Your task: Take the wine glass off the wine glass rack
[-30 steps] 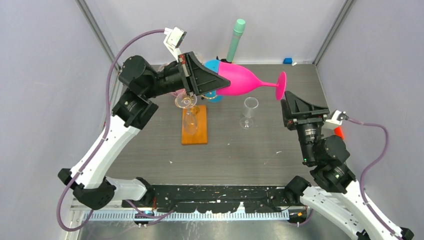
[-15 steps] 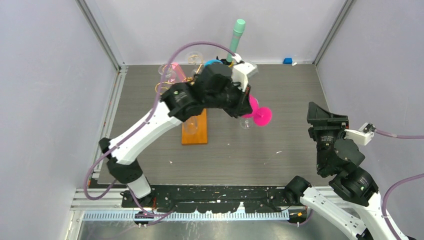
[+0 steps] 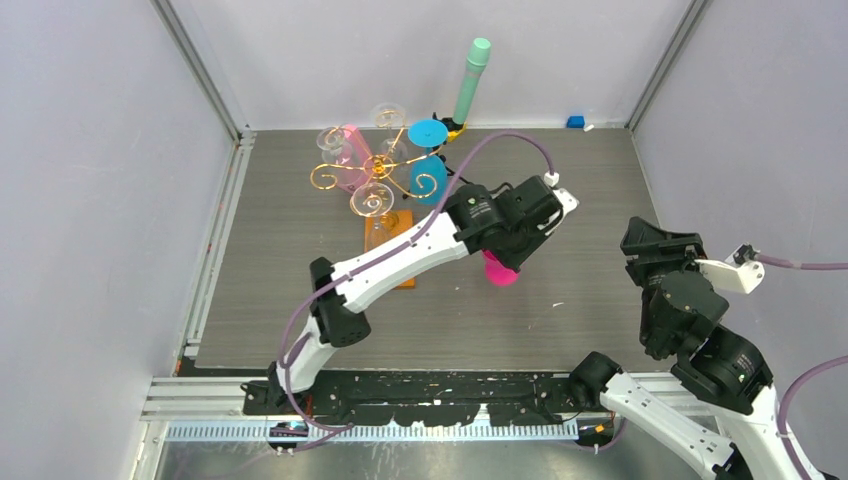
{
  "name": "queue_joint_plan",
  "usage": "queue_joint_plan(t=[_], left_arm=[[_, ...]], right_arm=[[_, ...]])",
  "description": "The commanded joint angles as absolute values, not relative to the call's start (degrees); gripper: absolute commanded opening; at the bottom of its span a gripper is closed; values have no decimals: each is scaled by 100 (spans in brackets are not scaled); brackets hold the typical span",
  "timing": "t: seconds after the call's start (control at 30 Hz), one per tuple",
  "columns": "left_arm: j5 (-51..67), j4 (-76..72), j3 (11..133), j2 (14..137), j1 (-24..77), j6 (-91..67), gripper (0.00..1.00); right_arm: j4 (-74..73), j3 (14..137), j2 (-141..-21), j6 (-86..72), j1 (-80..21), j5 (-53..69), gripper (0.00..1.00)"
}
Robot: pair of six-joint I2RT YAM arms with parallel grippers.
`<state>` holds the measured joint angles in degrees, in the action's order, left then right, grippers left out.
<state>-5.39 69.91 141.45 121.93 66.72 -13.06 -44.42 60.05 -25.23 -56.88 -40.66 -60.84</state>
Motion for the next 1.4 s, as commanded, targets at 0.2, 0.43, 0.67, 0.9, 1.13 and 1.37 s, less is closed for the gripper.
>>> queue_joint_plan(t=[0.2,0.43,0.67,0.9,1.13,1.37], left_arm=[[-807,6959,13955,12575,6664,-1478,0],[-788,6438,13606,12686,6619,-1704,0],[-822,6348,13649,12908,6600,-1816,4],[-846,6413,13827,13036,6523,-1906,20],[-870,6321,13966,12628,6513,-1860,45],[-654,6105,13940,11656,6494,-1742,57]], right_arm=[[-4970,6056,-2276,-5909,-4087,-6576,51],[-5044,6030,-2193,-5974,-4087,-6471,51],[-5141,5971,-2068,-6131,-4087,-6441,50],[-5046,5906,-2054,-6195,-4087,-6328,47],[-5044,5927,-2080,-6207,-4087,-6279,47],[-5031,5976,-2092,-6200,-4087,-6213,47]])
